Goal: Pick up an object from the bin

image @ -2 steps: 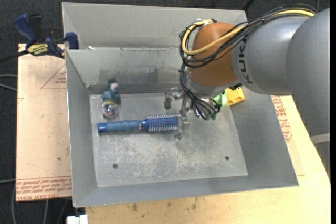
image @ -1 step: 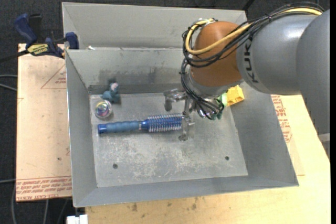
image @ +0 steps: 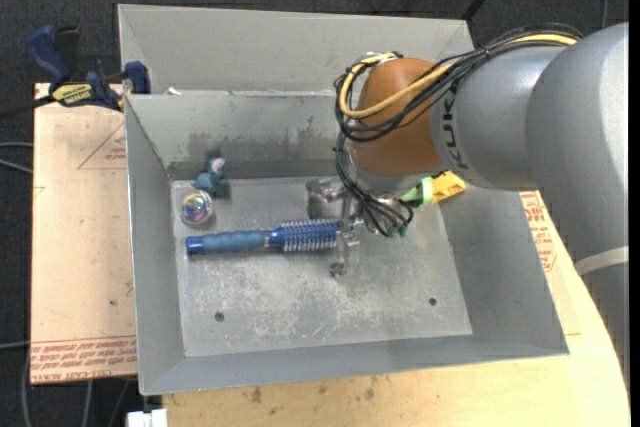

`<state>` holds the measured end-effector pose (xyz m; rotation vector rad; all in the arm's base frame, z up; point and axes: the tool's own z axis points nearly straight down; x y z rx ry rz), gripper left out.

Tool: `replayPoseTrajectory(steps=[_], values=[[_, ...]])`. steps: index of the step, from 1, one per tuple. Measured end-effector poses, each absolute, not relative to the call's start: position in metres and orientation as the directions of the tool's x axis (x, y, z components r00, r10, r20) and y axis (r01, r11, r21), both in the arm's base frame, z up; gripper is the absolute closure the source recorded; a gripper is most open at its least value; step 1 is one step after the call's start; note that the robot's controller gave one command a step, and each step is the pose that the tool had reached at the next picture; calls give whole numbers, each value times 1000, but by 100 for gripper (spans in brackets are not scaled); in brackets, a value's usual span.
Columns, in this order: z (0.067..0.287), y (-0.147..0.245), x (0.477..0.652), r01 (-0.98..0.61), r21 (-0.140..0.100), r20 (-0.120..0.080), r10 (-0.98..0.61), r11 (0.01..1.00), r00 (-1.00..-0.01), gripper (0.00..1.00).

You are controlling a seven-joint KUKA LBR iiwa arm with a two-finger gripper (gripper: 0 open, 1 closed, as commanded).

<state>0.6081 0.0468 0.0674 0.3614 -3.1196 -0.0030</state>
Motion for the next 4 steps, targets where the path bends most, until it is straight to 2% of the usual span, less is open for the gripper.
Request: replayPoseTrajectory(steps=[1,2,3,4], values=[[68,47,609,-229,3,-1,-229,973,-973,0],[68,47,609,-229,3,-2,-229,973,-973,100],[85,48,610,-229,1,-4,-229,973,-973,100],[133,48,611,-230,-1,-6,-230,973,-973,100]])
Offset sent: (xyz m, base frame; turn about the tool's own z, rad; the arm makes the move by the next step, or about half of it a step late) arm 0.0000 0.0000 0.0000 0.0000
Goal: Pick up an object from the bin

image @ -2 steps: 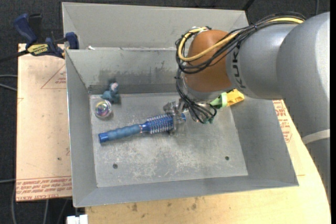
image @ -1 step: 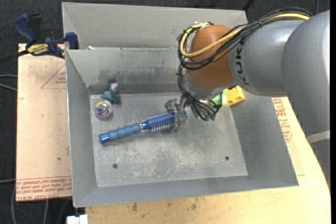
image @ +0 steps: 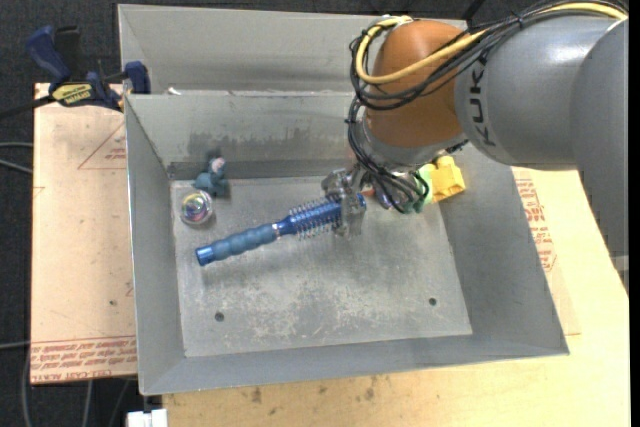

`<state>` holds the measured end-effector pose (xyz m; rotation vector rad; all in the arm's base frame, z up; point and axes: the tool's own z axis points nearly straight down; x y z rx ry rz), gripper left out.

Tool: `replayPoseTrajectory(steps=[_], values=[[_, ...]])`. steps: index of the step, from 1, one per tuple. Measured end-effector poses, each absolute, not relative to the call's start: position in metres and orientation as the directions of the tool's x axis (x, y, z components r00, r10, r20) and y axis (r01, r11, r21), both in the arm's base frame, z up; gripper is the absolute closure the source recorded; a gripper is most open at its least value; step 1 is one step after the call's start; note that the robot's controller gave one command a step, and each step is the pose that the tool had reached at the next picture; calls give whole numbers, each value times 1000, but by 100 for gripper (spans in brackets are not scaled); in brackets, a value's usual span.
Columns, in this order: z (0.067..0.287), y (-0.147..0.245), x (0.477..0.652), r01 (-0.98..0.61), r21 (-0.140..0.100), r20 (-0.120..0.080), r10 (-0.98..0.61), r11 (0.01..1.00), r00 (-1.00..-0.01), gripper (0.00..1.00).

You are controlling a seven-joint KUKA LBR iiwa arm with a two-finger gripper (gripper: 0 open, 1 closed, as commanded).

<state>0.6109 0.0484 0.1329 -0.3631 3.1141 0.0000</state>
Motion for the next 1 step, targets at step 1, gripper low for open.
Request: replayPoseTrajectory(steps=[1], values=[[134,49,611,-230,0,-2,-230,973,-973,100]])
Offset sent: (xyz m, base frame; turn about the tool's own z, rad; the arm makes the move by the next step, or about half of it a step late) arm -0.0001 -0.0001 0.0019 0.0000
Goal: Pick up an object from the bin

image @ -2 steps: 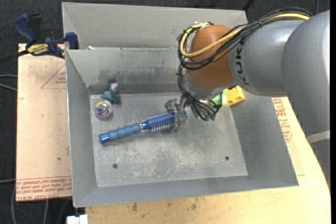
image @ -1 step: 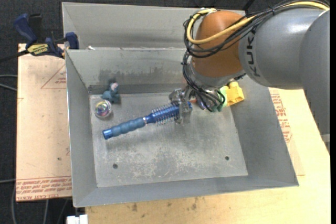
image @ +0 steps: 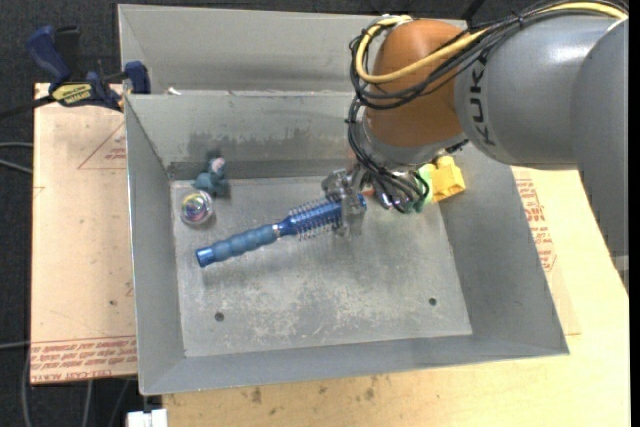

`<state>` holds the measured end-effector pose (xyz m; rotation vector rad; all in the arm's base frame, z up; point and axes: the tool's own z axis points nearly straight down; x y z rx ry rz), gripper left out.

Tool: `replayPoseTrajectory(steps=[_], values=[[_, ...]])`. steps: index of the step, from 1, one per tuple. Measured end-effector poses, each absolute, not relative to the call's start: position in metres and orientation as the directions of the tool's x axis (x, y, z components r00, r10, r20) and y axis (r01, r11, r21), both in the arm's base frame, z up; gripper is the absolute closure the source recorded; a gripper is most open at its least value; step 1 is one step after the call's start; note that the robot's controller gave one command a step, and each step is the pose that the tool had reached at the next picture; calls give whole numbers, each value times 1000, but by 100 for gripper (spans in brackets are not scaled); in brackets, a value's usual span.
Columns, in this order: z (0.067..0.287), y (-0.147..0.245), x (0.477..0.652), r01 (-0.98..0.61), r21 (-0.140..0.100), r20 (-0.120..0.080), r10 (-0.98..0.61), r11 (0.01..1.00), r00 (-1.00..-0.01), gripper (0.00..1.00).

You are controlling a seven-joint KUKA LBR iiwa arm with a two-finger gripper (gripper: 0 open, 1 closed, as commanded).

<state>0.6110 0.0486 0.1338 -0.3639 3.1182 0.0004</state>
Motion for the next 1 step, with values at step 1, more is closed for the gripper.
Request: replayPoseTrajectory(steps=[1], values=[[202,49,613,-230,-2,-9,-230,973,-973,100]])
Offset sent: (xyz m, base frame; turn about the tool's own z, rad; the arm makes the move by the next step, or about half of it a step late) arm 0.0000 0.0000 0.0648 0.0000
